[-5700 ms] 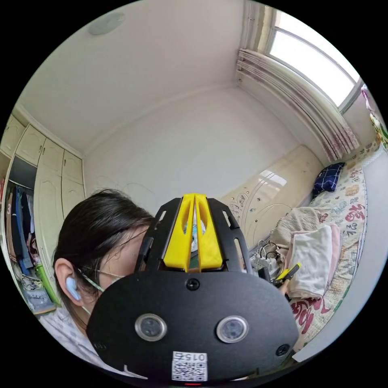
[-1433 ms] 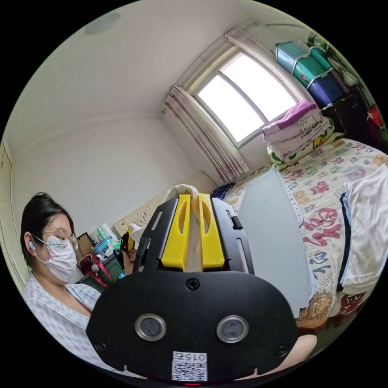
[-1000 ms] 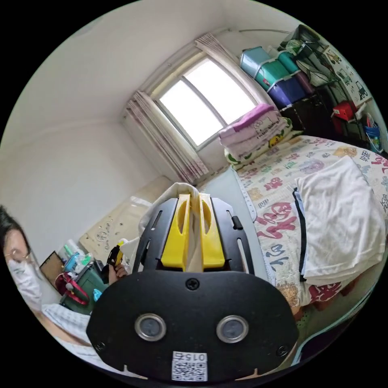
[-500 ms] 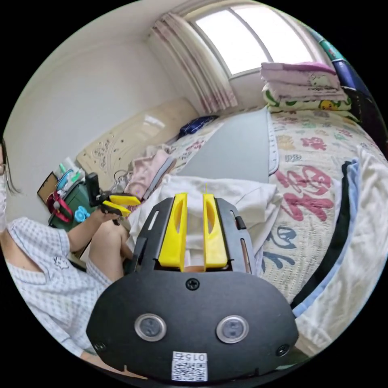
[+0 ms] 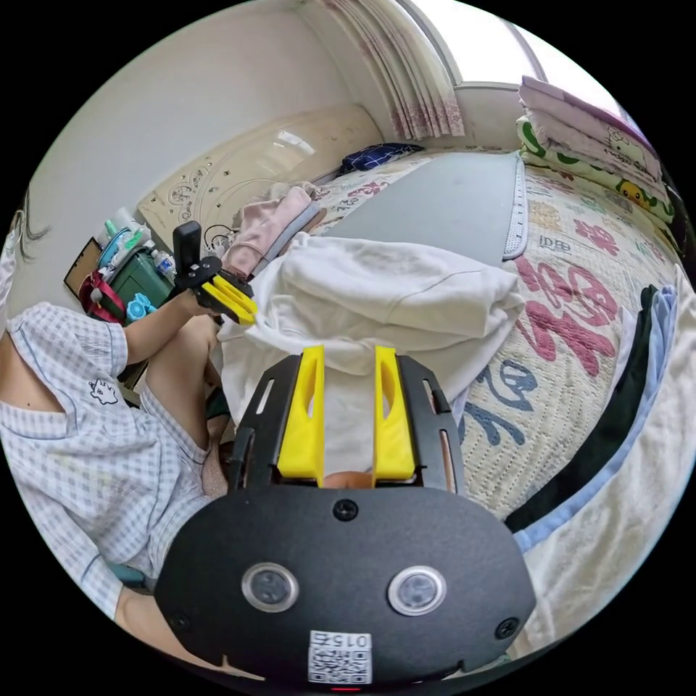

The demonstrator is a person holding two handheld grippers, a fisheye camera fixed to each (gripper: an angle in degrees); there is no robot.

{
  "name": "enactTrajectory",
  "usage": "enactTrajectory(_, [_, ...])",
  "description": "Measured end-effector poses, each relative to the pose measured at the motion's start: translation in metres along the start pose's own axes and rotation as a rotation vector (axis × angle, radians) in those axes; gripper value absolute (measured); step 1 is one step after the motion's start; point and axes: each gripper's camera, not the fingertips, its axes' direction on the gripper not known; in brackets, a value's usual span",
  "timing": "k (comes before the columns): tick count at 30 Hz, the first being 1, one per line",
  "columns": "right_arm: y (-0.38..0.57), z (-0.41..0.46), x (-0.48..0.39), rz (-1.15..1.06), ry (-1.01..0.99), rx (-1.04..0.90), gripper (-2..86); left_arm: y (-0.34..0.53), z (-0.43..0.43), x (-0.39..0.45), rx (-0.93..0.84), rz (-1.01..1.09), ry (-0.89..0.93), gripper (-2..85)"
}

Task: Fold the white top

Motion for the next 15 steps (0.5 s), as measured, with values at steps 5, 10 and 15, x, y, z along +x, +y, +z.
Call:
enactTrajectory(5, [0.015, 0.014, -0.029, -0.075, 0.004, 0.025, 11.4, 0.032, -0.079, -0.056, 0.323, -0.22, -0.081, 1.1])
enactTrajectory(10, [0.018, 0.026, -0.051, -0.136, 0.089, 0.134, 12.7, 0.062, -0.09, -0.092, 0.408, -0.377, -0.064, 0.7])
enactTrajectory(15, [0.014, 0.063, -0.063, -0.19, 0.173, 0.074, 13.6, 0.078, -0.088, -0.104, 0.404, -0.412, -0.071, 0.8])
